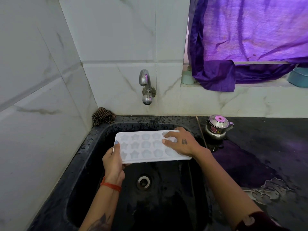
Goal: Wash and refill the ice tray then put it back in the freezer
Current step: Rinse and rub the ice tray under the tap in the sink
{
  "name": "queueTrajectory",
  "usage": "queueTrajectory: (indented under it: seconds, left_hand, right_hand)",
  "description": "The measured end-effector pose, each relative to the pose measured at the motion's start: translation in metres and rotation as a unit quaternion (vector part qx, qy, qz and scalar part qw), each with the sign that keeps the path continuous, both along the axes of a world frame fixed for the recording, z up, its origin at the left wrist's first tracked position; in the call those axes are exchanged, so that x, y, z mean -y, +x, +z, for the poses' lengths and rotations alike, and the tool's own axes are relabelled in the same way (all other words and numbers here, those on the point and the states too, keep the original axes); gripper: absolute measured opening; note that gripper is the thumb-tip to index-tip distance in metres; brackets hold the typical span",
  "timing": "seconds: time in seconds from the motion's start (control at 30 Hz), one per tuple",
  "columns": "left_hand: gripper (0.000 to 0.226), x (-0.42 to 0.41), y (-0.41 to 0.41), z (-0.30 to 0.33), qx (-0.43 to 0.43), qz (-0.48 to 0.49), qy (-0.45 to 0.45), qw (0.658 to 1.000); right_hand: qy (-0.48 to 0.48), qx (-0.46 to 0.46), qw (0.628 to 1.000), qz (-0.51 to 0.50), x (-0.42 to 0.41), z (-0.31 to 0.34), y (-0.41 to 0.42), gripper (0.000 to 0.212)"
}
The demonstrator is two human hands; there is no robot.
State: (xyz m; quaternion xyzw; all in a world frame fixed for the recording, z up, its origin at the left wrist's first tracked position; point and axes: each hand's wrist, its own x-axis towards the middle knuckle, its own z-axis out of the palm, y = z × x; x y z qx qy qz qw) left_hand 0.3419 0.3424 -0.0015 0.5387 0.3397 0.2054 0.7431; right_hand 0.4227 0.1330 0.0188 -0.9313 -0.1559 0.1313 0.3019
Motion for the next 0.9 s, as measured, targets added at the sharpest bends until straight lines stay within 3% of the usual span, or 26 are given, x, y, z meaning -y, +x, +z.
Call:
queueTrajectory:
  seconds: [0.33, 0.73, 0.9]
  left_hand:
    - [0.024, 0.004, -0.003, 0.005, 0.002, 0.001, -0.003, 1.0]
    - [0.021, 0.008, -0.005, 0.009, 0.009, 0.0, -0.004, 1.0]
    - [0.022, 0.009, -0.007, 0.011, 0.013, -0.001, -0.002, 1.0]
  right_hand:
    - [-0.04, 0.023, 0.999, 0.013, 0.005, 0.0, -0.002, 0.045]
    - [0.009, 0.023, 1.0, 0.01, 0.011, 0.006, -0.005, 0.024]
    - [-0.018, 0.045, 0.999, 0.012, 0.01, 0.006, -0.007, 0.027]
